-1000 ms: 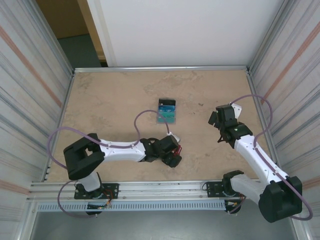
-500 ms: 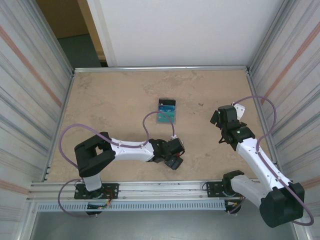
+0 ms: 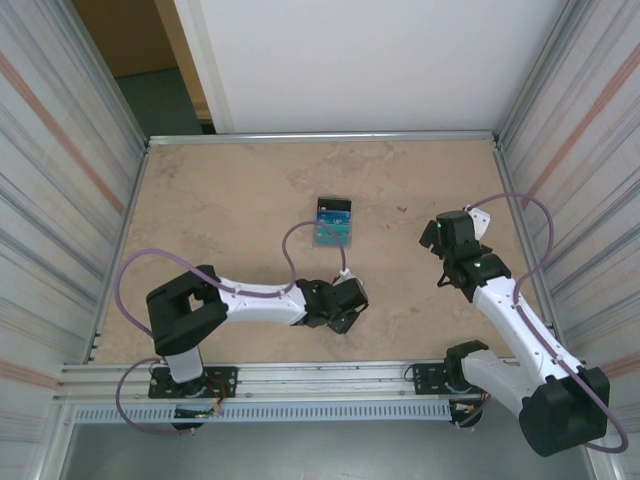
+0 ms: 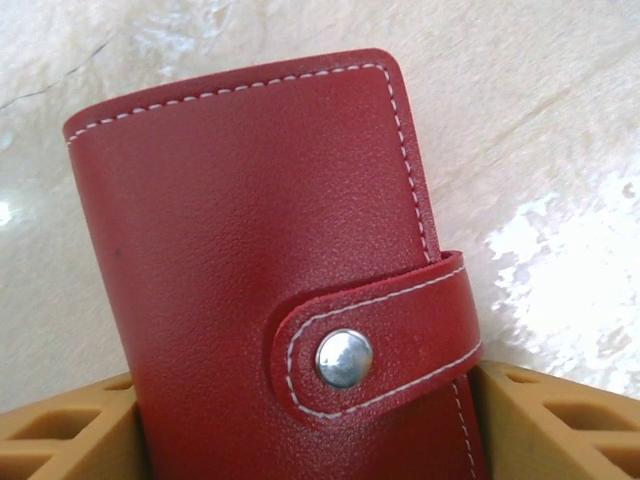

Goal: Take the credit cards out of the card holder

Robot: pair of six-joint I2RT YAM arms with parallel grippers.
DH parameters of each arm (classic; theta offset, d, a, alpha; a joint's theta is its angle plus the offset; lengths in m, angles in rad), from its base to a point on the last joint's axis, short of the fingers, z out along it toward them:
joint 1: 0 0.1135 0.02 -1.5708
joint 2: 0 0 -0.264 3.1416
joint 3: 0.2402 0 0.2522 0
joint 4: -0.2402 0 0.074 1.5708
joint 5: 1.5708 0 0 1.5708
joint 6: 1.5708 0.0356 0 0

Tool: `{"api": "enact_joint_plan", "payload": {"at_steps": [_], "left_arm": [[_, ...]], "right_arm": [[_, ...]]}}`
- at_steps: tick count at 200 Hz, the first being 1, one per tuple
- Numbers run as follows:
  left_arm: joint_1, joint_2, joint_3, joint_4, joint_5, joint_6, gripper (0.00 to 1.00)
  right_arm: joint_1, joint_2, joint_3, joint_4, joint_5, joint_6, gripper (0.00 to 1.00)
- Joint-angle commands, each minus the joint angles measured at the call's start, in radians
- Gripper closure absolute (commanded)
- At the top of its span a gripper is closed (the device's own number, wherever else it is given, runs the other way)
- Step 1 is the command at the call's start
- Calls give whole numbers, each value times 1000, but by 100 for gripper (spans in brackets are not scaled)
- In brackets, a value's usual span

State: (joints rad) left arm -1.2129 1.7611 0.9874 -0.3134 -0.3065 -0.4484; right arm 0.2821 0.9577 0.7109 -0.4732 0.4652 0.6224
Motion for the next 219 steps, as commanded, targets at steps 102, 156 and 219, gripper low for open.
{"api": "enact_joint_plan", "payload": {"at_steps": [102,156,219], "left_arm": [[47,-371,-295,361,-101,1,33],[108,-496,-373,470,-75,34,33],[150,-571,-420,558,-21,39,34]], "right_arm": [[85,-6,-196,439,-830,256,1],[264,159,-130,598,-956,255,1],[384,335,-59,777,-979,277,0]]}}
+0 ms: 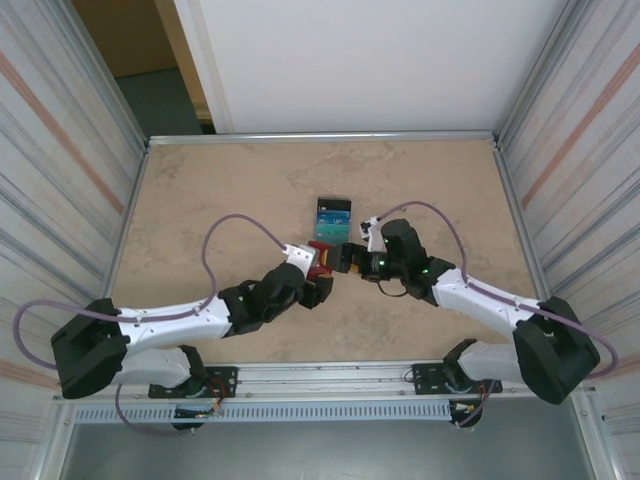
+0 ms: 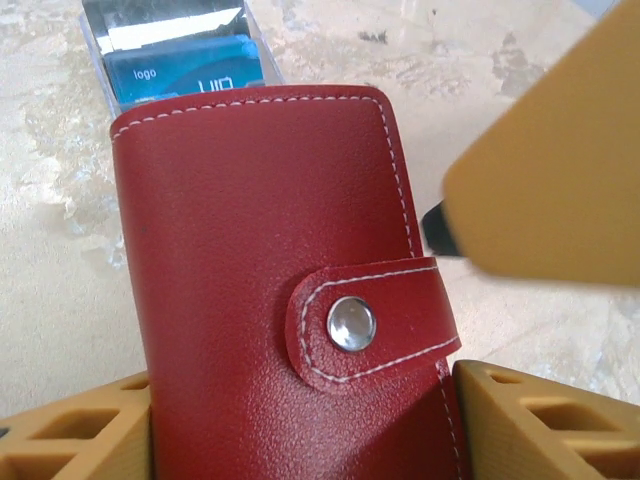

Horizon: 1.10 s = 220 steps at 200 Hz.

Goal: Take the credit cards out of the card holder

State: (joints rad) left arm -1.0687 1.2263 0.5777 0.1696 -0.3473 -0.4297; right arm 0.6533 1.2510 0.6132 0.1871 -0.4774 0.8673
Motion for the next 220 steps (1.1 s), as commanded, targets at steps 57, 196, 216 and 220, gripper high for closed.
{"api": "enact_joint_plan", "payload": {"at_steps": [57,196,216,220], "left_arm": [[6,-50,-32,109,52,34,33],[38,-196,-49,77,50,65,1],[90,-271,-66,56,97,45,1],[108,-284,-70,50,120,37,1]], "right_arm": [[13,135,77,264,-53,73,24],[-71,94,90,206,-109,-18,87],[-97,43,108,134,-120,-92,87],[-99,32,113,118,-121,-111,87]]}}
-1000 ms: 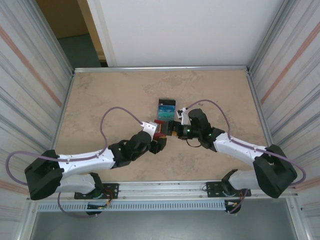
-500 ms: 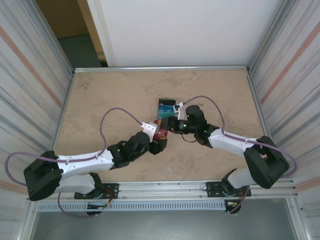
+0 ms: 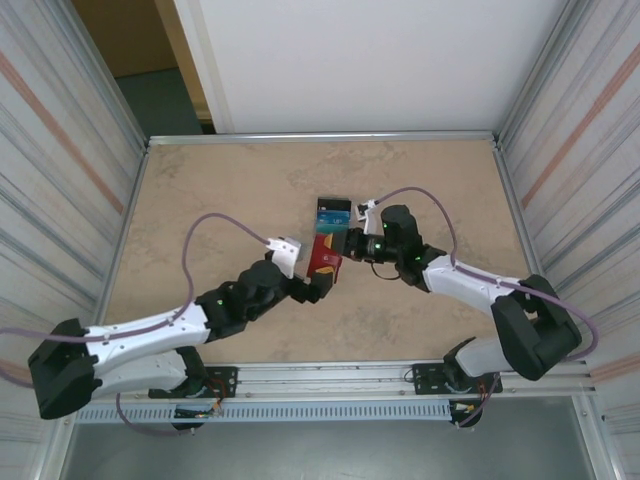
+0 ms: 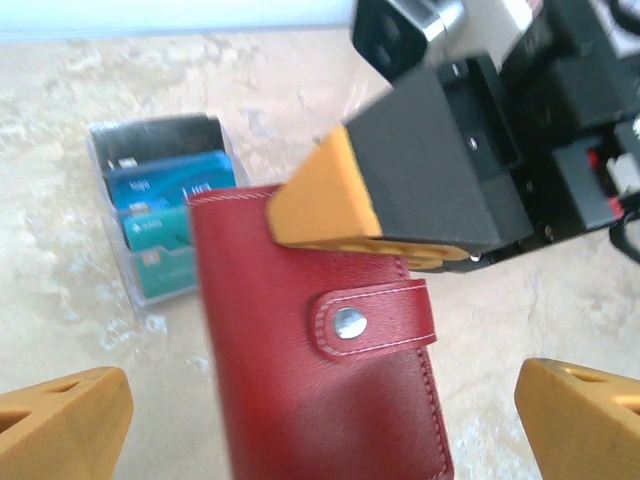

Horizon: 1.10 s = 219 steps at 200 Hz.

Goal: Take the credit cards out of the card holder

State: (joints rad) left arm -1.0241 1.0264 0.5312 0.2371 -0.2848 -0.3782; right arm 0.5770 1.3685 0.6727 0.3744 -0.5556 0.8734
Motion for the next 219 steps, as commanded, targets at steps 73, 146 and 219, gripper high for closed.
{"api": "enact_joint_plan", "payload": {"at_steps": [73,146,219], "left_arm": [[363,-222,-63,6,637,-5,5],[364,-126,-48,166,951,16,11],[364,-32,-43,341,1049,-44,23]], "right_arm": [[-51,-181,133,-188,-168,-294,88],[-49,-171,226,-190,-375,-374,88],[-8,-114,289,-196,-431,-407,89]]}}
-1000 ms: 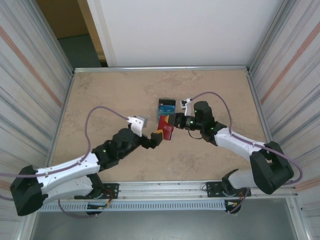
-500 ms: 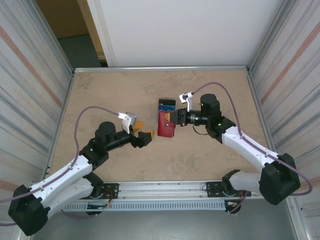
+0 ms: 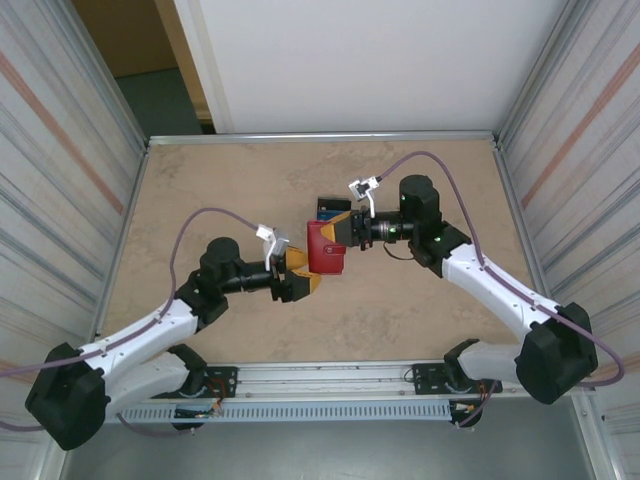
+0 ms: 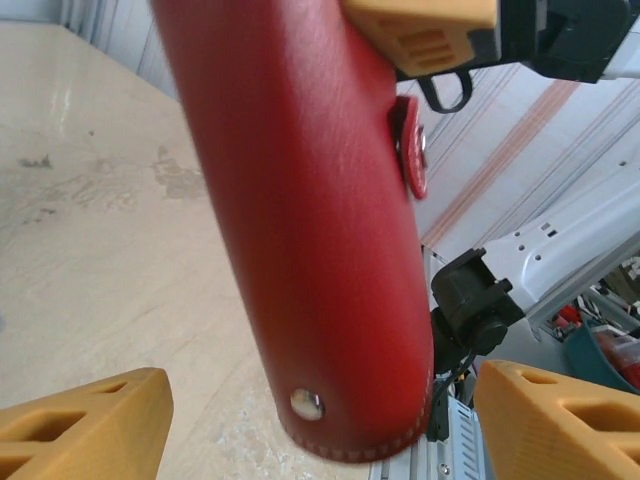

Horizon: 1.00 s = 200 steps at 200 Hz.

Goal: Take the credit cards out of the card holder

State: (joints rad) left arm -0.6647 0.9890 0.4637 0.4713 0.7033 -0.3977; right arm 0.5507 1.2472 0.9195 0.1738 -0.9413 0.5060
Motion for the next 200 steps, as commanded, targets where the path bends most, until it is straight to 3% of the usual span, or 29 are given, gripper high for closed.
{"api": "enact_joint_plan", "payload": {"at_steps": [1,73,133,200], "left_arm": [[5,6,24,109,62,-25,22],[5,3,11,152,90,-33,40],[4,-1,4,143,90,-35,64],[5,-8,-13,110,88,-44,49]], "right_arm": [[18,8,42,5,-46,-40,89],[48,12,43,17,-48,-52,89],[61,15,45,22,-44,-62,88],[61,1,39,6,-21,-76,89]]}}
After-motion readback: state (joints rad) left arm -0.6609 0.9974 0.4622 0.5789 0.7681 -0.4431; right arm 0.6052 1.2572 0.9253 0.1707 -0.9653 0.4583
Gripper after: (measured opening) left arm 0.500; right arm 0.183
